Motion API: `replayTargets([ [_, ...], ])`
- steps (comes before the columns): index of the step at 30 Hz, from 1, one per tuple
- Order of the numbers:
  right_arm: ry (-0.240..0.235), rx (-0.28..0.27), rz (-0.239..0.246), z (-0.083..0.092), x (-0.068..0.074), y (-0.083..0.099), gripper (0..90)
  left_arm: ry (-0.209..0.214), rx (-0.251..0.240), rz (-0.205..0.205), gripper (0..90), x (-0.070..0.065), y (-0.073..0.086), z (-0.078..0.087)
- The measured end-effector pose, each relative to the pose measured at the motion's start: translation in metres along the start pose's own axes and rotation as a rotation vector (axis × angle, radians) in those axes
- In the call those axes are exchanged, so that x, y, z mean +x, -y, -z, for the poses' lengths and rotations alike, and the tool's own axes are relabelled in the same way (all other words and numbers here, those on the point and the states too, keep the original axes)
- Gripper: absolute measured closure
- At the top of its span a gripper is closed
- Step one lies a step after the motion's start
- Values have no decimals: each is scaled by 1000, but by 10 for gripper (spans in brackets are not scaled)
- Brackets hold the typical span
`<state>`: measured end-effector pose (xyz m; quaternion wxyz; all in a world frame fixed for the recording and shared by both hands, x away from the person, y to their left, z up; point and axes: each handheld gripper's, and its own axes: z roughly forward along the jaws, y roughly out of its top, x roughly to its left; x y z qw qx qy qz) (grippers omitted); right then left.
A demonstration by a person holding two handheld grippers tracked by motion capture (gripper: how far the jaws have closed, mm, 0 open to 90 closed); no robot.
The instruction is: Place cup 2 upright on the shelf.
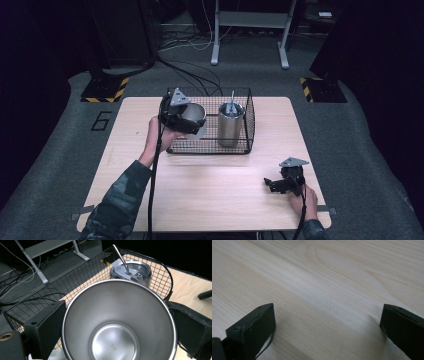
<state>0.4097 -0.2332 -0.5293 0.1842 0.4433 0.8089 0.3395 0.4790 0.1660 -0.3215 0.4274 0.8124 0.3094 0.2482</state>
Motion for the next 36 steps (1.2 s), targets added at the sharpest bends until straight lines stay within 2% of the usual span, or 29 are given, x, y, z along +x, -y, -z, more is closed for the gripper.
replayTargets([
  [7, 0, 0, 1, 0, 0, 0, 0, -7, 8, 8, 64, 5, -7, -9],
  [12, 0, -2, 4, 0, 0, 0, 0, -20, 21, 22, 64, 13, -10, -17],
  [16, 0, -2, 3, 0, 0, 0, 0, -34, 30, 19, 64, 17, -12, -23],
  [26, 0, -2, 3, 0, 0, 0, 0, -39, 58, 22, 64, 28, -18, -39],
  [28, 0, -2, 3, 0, 0, 0, 0, -52, 51, 27, 64, 28, -18, -43],
  [30, 0, -2, 4, 0, 0, 0, 0, -53, 73, 11, 64, 30, -17, -48],
  [36, 0, -2, 3, 0, 0, 0, 0, -52, 95, 29, 64, 34, -16, -60],
])
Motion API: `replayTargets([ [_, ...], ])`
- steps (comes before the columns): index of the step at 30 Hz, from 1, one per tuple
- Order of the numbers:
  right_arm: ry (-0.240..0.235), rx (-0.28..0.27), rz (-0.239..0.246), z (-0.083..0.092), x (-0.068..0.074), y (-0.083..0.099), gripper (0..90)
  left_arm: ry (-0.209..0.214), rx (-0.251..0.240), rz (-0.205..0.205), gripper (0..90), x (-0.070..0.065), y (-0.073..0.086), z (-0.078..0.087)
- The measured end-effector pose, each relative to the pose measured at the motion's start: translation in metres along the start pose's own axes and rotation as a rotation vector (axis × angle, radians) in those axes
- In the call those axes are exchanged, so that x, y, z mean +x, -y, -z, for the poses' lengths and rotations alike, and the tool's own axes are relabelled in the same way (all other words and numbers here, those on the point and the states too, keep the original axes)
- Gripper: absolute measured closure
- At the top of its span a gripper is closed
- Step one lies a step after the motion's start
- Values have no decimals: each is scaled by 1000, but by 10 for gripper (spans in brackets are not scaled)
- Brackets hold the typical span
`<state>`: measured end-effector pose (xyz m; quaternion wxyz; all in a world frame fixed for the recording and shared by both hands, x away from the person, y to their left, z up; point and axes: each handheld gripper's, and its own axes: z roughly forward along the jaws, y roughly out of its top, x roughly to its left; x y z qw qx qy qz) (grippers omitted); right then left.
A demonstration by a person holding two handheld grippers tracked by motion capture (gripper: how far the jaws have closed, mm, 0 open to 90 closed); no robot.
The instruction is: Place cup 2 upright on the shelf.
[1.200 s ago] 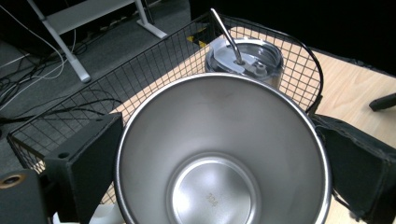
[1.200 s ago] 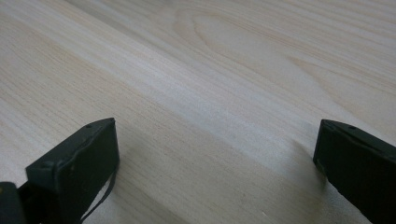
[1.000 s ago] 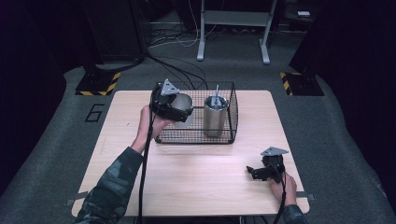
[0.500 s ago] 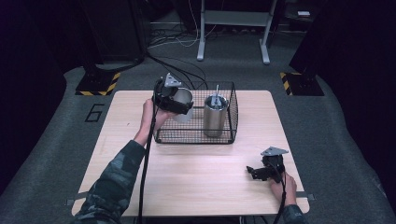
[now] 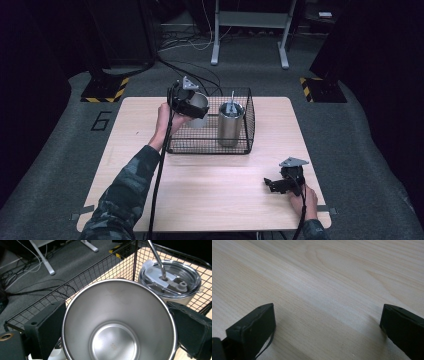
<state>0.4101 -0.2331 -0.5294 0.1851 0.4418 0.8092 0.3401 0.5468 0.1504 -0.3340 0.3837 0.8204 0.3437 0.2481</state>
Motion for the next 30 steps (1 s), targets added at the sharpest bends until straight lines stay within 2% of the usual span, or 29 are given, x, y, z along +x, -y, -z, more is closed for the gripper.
replayTargets([
  [1, 0, 0, 0, 0, 0, 0, 0, 1, -3, 13, 64, 0, -1, -2],
  [8, 0, -2, -5, 0, 0, 0, 0, -5, 13, 19, 64, 2, -6, -15],
  [12, 0, -2, -5, 0, 0, 0, 0, -13, 35, 6, 64, 3, -7, -21],
  [15, 0, -2, -5, 0, 0, 0, 0, -11, 48, 21, 64, 4, -6, -27],
  [17, 0, 0, 0, 0, 0, 0, 0, -10, 63, 14, 64, 6, -7, -30],
  [19, 0, 0, 0, 0, 0, 0, 0, -14, 60, 31, 64, 6, -6, -34],
  [20, 0, 0, 0, 0, 0, 0, 0, -15, 72, 13, 63, 7, -6, -35],
  [27, 0, 0, 0, 0, 0, 0, 0, -12, 79, 48, 63, 8, -4, -45],
  [30, 0, 0, 0, 0, 0, 0, 0, -17, 100, 48, 63, 11, -2, -50],
])
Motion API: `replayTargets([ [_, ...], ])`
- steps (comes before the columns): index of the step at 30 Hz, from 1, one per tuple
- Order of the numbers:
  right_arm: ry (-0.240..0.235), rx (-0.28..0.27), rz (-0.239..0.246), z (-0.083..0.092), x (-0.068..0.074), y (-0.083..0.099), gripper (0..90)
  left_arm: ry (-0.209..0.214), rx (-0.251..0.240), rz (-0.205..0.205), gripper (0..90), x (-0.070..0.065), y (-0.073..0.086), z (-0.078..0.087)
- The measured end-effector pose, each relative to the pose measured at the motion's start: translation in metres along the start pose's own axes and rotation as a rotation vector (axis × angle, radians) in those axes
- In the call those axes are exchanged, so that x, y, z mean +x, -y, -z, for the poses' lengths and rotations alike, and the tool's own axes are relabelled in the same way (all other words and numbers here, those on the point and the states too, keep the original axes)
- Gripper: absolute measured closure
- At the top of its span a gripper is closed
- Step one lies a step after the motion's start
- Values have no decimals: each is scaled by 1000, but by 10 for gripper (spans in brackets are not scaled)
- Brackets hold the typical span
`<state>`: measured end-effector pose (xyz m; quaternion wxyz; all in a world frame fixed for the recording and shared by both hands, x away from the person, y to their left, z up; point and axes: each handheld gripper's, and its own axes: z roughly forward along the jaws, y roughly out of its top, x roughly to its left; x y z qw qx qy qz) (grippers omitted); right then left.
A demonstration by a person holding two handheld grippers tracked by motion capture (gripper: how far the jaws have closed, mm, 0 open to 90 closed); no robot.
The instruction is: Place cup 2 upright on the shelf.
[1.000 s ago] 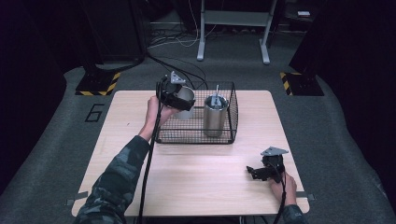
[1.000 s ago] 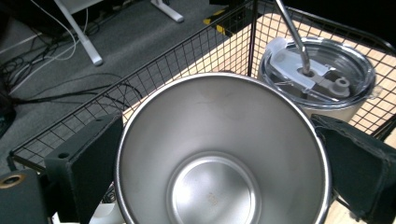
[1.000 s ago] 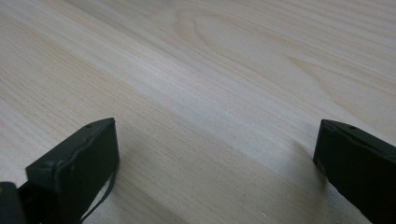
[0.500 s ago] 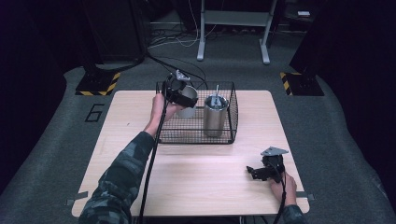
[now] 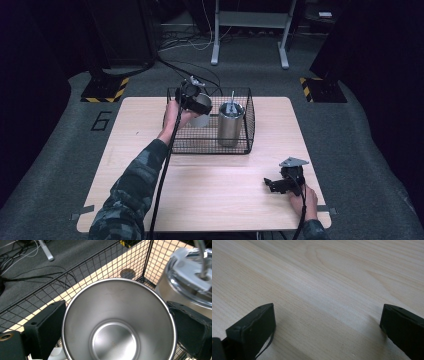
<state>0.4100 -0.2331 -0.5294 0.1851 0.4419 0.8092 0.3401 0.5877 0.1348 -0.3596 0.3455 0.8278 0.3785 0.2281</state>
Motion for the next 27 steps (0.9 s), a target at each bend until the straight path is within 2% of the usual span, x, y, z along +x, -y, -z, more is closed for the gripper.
replayTargets([
  [14, 0, 0, 0, 0, 0, 0, 0, -2, 65, 30, 63, 7, 9, -22],
  [27, 0, 1, -1, 0, 0, 0, 0, 31, 118, 51, 63, 6, 16, -42],
])
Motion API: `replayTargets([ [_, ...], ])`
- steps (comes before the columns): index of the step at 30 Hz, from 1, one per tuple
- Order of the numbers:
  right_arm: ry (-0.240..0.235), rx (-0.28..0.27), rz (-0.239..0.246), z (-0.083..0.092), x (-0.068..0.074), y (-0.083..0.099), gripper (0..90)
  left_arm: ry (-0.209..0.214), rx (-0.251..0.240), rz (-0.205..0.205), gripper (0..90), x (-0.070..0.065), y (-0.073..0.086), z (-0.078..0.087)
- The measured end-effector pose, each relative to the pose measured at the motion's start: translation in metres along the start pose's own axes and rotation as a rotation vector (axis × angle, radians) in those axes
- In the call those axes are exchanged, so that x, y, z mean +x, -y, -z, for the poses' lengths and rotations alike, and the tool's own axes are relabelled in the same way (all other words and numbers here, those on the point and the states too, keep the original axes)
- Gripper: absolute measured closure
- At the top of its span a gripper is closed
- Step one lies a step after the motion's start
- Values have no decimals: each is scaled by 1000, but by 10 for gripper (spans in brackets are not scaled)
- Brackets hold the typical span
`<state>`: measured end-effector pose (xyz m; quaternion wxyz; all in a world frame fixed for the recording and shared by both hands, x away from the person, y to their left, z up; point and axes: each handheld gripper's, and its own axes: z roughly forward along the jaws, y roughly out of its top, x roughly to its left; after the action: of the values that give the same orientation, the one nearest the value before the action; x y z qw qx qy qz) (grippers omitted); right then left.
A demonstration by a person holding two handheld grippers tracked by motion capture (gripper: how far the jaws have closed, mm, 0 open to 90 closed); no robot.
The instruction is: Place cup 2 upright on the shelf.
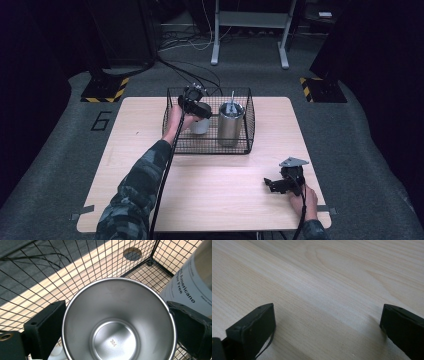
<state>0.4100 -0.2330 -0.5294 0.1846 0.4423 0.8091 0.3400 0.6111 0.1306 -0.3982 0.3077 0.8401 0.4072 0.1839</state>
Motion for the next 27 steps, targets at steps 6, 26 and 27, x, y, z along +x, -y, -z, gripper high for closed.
replayTargets([
  [6, 0, -2, -5, 0, 0, 0, 0, -2, 20, 7, 62, 0, 3, -7],
  [26, 0, -2, -4, 0, 0, 0, 0, -2, 64, 6, 60, 3, 9, -16],
  [27, 0, -3, -4, 0, 0, 0, 0, -2, 66, 4, 60, 4, 9, -15],
])
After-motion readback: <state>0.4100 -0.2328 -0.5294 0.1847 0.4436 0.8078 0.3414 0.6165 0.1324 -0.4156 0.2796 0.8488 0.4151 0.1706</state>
